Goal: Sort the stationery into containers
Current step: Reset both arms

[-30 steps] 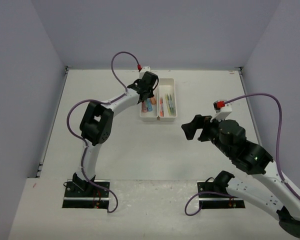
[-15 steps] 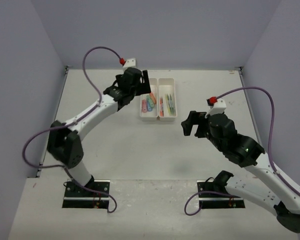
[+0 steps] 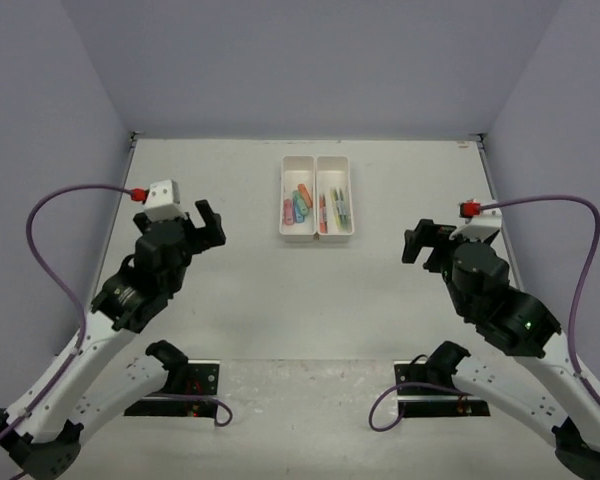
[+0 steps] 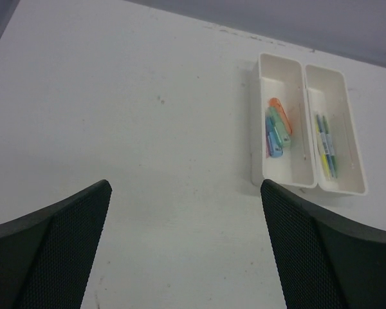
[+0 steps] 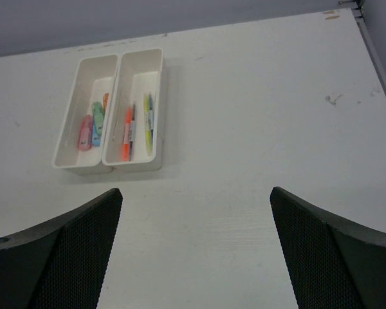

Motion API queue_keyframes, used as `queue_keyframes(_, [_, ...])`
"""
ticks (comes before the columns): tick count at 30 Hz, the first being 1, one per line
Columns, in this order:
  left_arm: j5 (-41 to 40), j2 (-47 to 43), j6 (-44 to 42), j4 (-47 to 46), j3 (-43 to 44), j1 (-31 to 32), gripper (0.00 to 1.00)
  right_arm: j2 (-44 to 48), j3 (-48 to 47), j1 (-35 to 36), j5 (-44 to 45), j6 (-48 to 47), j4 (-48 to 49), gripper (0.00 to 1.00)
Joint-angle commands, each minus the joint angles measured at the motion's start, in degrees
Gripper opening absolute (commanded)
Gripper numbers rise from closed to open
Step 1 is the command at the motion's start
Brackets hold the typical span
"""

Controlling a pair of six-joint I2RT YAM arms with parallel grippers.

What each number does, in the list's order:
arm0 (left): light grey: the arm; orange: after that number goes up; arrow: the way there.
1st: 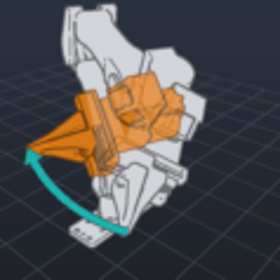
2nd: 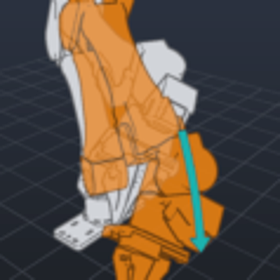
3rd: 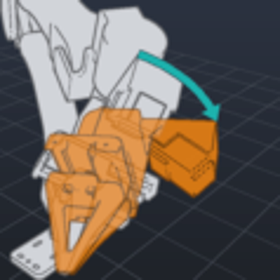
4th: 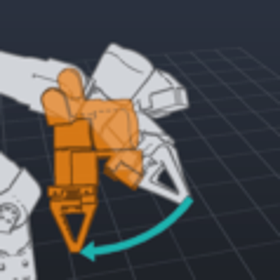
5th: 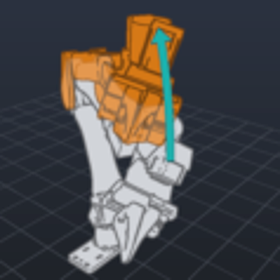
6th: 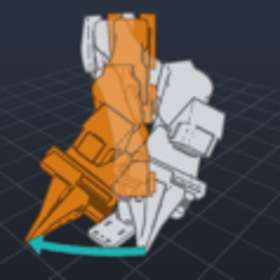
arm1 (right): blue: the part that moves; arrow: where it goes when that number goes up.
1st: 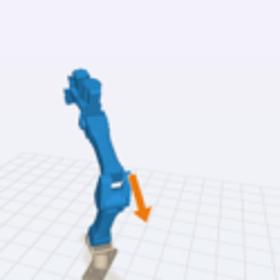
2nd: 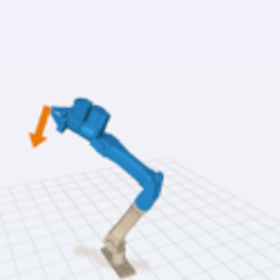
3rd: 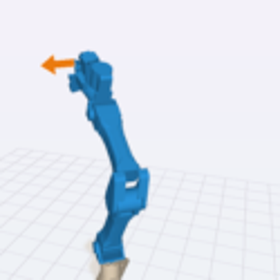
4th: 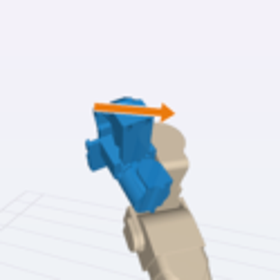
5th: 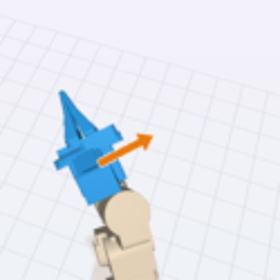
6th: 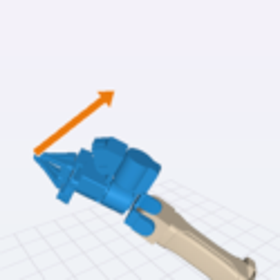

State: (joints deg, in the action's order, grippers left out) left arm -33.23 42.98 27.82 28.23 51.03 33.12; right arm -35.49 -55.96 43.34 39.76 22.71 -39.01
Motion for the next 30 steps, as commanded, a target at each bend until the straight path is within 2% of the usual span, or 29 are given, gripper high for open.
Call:
queue_keyframes(1, [-5.3,-11.03,-4.61,6.74,-0.14,-0.33,1.0,3.91,-1.8,-1.57,3.17,-1.71,-1.61,0.99])
queue_keyframes(4, [-11.17,-14.44,-5.32,10.93,-0.52,-0.25,1.0,7.01,-0.7,-1.59,4.54,1.72,-6.45,0.99])
queue_keyframes(11, [-15.75,-19.4,-1.32,9.58,-4.75,-0.27,1.0,10.85,5.02,-1.52,7.35,9.41,-10.54,0.99])
queue_keyframes(15, [-13.28,-19.83,-2.54,6.36,-7.52,-0.3,1.0,12.15,7.18,-1.55,6.87,10.95,-10.65,0.99])
queue_keyframes(30, [-10.59,-16.79,-4.3,4.82,-8.97,-2.11,1.0,12.2,8.15,-1.57,7.04,13.3,-10.67,0.99])
